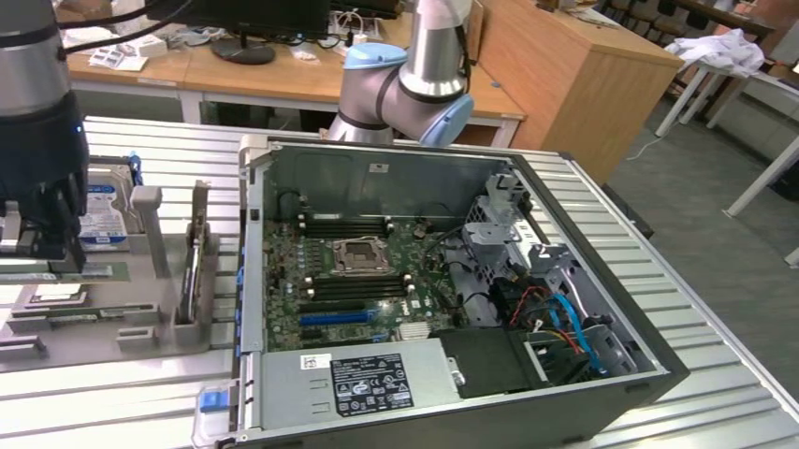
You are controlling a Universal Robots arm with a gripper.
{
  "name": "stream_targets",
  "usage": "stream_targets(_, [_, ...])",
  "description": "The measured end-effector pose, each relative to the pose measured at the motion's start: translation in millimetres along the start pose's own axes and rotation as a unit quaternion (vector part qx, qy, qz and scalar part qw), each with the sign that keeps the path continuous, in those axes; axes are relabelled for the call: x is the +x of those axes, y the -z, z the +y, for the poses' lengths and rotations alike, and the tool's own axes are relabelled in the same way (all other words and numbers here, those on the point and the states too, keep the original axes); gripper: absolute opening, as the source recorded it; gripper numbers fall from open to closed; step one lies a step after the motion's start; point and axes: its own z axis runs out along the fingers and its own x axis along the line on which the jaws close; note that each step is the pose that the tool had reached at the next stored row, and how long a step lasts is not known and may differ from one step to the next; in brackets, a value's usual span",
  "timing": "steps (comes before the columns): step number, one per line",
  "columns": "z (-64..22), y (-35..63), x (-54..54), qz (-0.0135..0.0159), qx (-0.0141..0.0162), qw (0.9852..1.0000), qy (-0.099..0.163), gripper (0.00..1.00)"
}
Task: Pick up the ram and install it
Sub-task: 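Pick up the ram and move it above insertion slot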
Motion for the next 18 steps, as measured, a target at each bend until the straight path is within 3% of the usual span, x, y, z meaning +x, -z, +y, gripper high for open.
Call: stream_targets(18, [2.2, 47.5, -1.1, -0.0001, 0.0, 1.0, 0.0, 0.12])
